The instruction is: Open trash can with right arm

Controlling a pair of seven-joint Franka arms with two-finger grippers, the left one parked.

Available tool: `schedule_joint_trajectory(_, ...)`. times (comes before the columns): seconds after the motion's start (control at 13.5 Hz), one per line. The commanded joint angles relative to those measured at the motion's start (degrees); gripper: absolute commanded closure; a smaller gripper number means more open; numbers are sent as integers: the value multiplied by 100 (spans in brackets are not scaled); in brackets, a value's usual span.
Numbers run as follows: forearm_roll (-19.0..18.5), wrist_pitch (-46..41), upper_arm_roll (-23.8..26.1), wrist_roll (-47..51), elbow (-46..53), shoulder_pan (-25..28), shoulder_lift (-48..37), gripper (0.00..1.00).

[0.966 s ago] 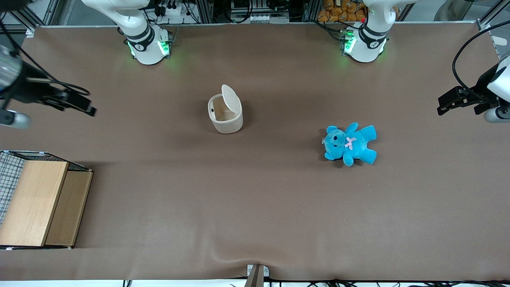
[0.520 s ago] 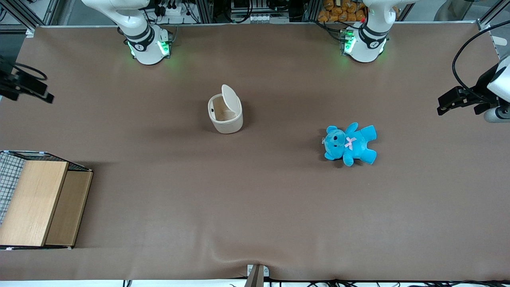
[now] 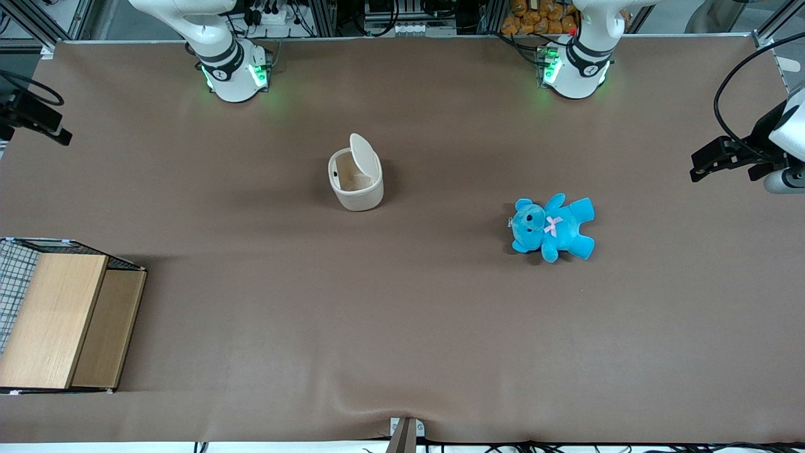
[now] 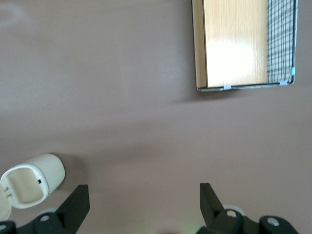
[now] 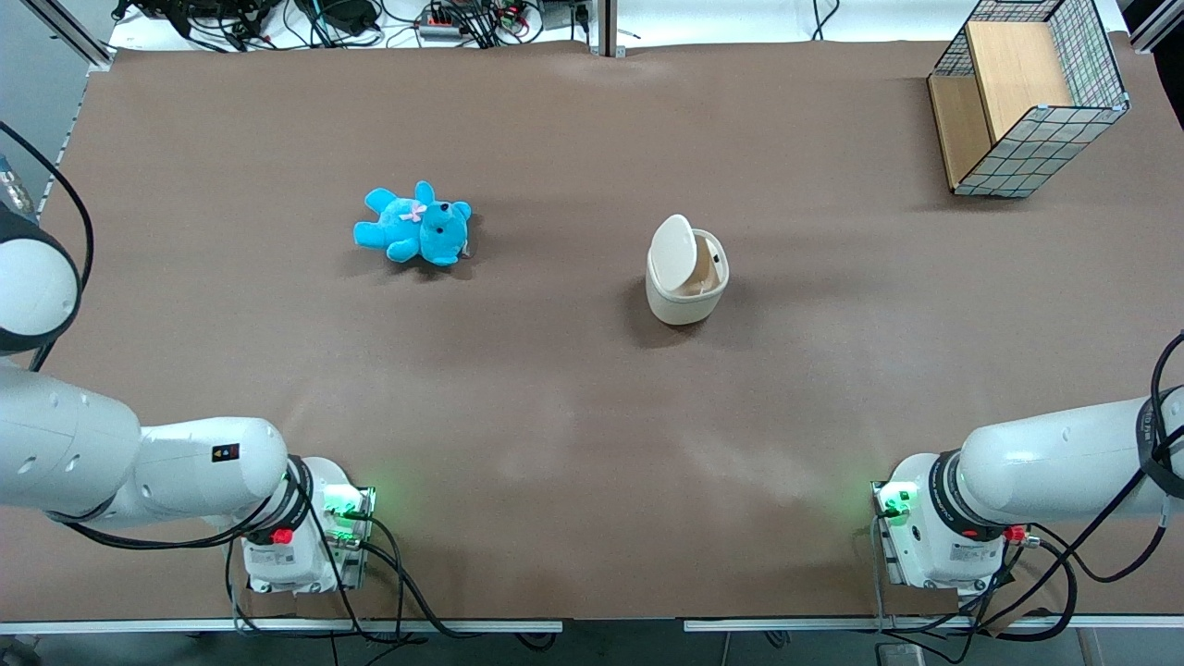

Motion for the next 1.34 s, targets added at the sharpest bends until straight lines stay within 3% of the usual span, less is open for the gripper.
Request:
schedule_joint_trajectory(0.0, -130, 154, 1, -147, -106, -31, -27, 0)
schedule_joint_trajectory(1.26, -113, 172, -8, -147, -308, -57, 17, 0)
